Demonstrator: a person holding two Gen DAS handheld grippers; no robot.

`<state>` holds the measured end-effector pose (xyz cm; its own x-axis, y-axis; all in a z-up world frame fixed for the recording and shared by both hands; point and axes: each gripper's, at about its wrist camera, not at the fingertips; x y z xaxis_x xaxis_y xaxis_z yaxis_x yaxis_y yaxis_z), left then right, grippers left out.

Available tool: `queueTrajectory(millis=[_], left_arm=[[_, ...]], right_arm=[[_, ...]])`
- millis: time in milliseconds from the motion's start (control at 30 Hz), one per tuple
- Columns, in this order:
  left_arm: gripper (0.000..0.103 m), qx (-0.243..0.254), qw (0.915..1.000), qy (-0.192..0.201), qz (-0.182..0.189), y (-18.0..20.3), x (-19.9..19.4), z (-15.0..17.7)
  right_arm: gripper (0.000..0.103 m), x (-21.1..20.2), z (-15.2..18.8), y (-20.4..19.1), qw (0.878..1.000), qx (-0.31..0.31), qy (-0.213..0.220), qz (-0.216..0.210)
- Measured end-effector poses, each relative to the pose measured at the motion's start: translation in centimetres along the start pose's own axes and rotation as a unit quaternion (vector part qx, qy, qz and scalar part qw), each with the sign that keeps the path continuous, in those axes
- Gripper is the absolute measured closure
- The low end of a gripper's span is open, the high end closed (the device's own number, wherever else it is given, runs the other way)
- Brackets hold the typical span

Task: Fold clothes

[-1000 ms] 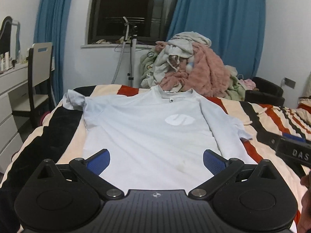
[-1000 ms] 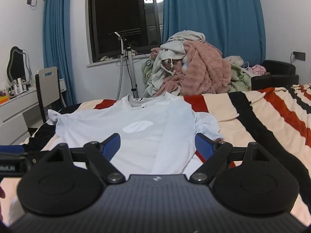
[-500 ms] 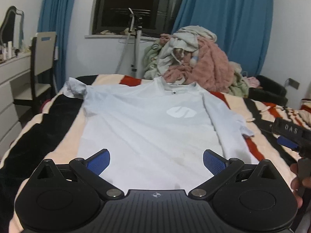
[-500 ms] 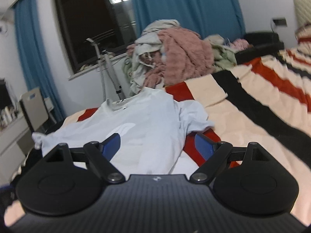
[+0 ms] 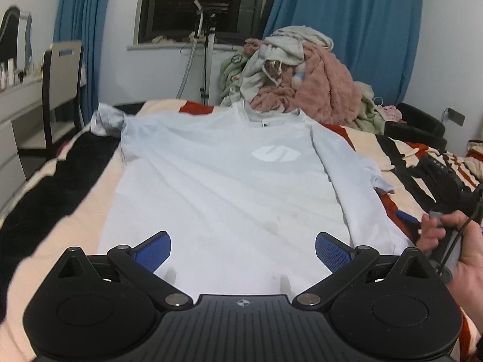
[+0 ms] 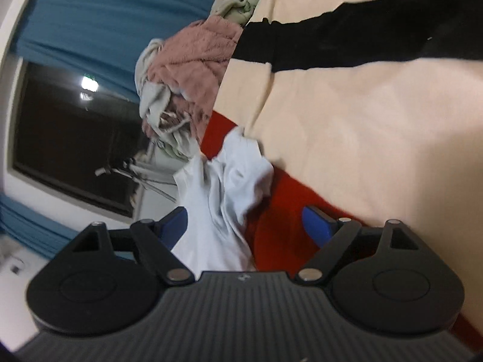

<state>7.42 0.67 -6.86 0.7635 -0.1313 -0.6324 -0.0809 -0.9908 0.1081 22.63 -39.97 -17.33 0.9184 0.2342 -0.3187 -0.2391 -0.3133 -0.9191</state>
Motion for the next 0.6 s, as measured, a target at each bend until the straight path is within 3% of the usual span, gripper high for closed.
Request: queueTrajectory(millis=[100, 267, 433, 500, 567, 600], left_arm=[[0.000, -0.010, 0.9997, -0.019, 0.011, -0.3, 1.1, 0.1], [0.000, -0.006, 0.9987, -0.047, 0.020, 0.1, 3.3, 0.5], [0.000, -0.009, 0.9982, -0.052, 0.029, 0.2, 4.6, 0.4], [0.000, -0.014, 0.9978, -0.056, 0.032, 0.1, 5.0, 0.4], [0.000, -0.018, 0.9968, -0.068, 0.036, 0.0, 5.6, 0.4], [0.000, -0.019, 0.9961, -0.078, 0.037, 0.0, 6.0, 0.4]], right_arm=[[0.016, 2.0, -0.7, 0.0, 1.000, 0.015, -0.001, -0.017], [0.023, 5.8, -1.4, -0.7, 1.000, 0.004, -0.011, -0.015], [0.026, 9.7, -3.0, -1.9, 1.000, -0.017, 0.002, -0.013], [0.041, 11.4, -3.7, -2.7, 0.998, -0.055, -0.005, -0.008], [0.073, 13.3, -4.2, -3.8, 0.994, -0.103, -0.026, 0.018], [0.082, 14.2, -4.4, -4.5, 0.991, -0.127, -0.039, 0.037]])
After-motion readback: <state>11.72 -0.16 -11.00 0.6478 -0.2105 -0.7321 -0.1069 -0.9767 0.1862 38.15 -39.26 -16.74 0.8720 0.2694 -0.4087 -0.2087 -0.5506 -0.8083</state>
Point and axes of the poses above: each gripper's, at about its wrist camera, not at the fingertips, and x roughly the way its jaws point, y to its right, z to its underside, and after that the axes turned 5 degrees about -y, right-handed
